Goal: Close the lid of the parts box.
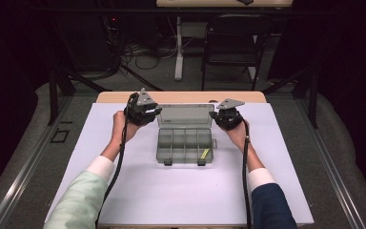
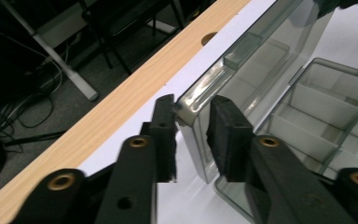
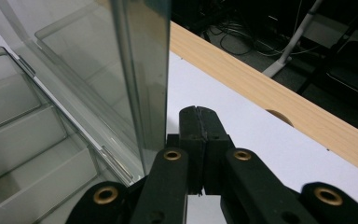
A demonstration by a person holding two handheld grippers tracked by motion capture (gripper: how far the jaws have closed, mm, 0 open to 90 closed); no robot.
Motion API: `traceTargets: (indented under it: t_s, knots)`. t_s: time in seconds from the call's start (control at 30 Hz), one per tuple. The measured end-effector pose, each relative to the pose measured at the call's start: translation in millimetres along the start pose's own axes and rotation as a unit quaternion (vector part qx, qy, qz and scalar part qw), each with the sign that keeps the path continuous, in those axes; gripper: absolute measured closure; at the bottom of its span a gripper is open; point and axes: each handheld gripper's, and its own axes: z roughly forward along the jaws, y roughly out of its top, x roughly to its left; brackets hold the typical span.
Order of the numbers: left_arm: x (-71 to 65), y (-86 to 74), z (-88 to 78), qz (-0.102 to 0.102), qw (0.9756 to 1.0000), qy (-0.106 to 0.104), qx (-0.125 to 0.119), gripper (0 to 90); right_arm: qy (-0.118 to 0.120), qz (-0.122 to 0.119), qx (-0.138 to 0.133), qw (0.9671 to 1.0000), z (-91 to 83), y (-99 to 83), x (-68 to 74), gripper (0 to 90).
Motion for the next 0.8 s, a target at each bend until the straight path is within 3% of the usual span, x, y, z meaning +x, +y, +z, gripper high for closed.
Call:
traceTargets:
  t_s: [0.3, 0.53, 0.8]
  knots:
    - [3.2, -2.0, 0.9, 0.007, 0.9999, -0.008, -0.002, 74.5, -0.002, -0.001, -0.010, 0.9999, -30.9, 6.9, -2.0, 79.9]
    - [4.6, -2.2, 1.2, 0.011, 0.9999, -0.012, -0.001, 74.8, 0.007, -0.019, -0.014, 0.9997, -57.7, 17.1, 0.1, 69.0]
    - [4.7, -1.9, 2.4, 0.014, 0.9999, -0.009, 0.002, 74.5, 0.019, -0.038, -0.014, 0.9990, -57.0, 39.4, 11.0, 66.6]
